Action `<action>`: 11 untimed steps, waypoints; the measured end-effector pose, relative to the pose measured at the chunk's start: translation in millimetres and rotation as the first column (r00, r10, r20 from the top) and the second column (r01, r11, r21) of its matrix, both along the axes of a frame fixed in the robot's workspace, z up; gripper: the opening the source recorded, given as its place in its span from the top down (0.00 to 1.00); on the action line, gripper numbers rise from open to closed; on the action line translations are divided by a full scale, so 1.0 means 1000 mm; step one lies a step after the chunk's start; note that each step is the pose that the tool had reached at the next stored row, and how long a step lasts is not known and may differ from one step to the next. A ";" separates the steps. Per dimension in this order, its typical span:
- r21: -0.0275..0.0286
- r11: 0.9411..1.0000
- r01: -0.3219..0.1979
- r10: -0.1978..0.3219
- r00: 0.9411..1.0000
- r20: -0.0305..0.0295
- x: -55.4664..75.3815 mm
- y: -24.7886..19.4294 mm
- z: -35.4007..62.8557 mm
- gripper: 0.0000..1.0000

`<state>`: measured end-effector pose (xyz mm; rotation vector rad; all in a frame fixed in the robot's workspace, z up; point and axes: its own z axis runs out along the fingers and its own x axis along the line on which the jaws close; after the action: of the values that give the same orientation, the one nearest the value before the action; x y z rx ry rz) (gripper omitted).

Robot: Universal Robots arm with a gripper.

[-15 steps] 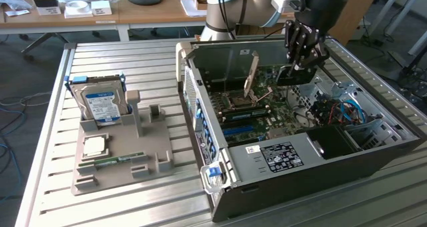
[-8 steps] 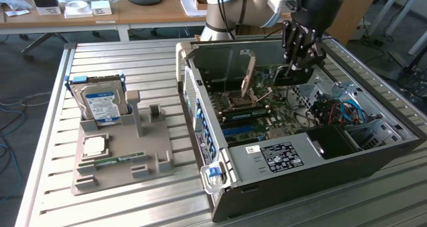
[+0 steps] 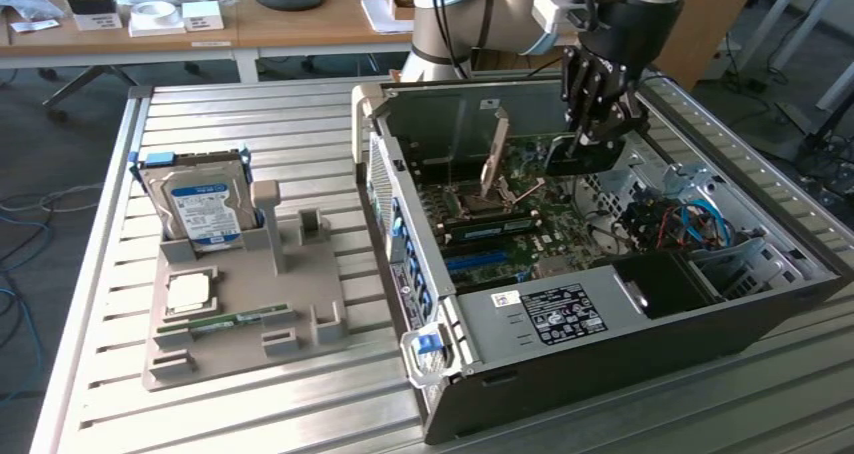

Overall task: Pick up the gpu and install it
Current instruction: 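Insert the gpu into the slot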

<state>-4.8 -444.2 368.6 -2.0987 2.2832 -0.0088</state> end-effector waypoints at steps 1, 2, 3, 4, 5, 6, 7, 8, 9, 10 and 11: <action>0.000 1.000 0.000 0.000 1.000 0.000 0.000 0.0000 0.0000 0.73; 0.000 1.000 0.000 0.000 1.000 0.000 0.000 0.0000 -0.0001 0.73; 0.000 1.000 0.000 0.000 1.000 0.000 0.000 0.0000 -0.0001 0.73; 0.000 1.000 0.000 0.000 1.000 0.000 0.000 0.0000 -0.0001 0.73; 0.000 1.000 0.000 0.000 1.000 0.000 0.000 0.0000 -0.0002 0.73; 0.001 1.000 0.000 0.000 1.000 0.000 0.000 0.0000 -0.0007 0.73; 0.001 1.000 0.000 0.000 1.000 0.000 0.000 0.0000 -0.0016 0.73; 0.000 1.000 0.000 0.000 1.000 0.000 0.000 0.0000 -0.0026 0.73; 0.000 1.000 0.000 0.000 1.000 0.000 0.000 0.0000 -0.0038 0.73; 0.000 1.000 0.000 0.000 1.000 0.000 0.000 0.0000 -0.0051 0.73; 0.000 1.000 0.000 0.000 1.000 0.000 0.000 0.0000 -0.0063 0.73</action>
<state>-5.1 -444.2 362.3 -2.0985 2.2831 -0.0085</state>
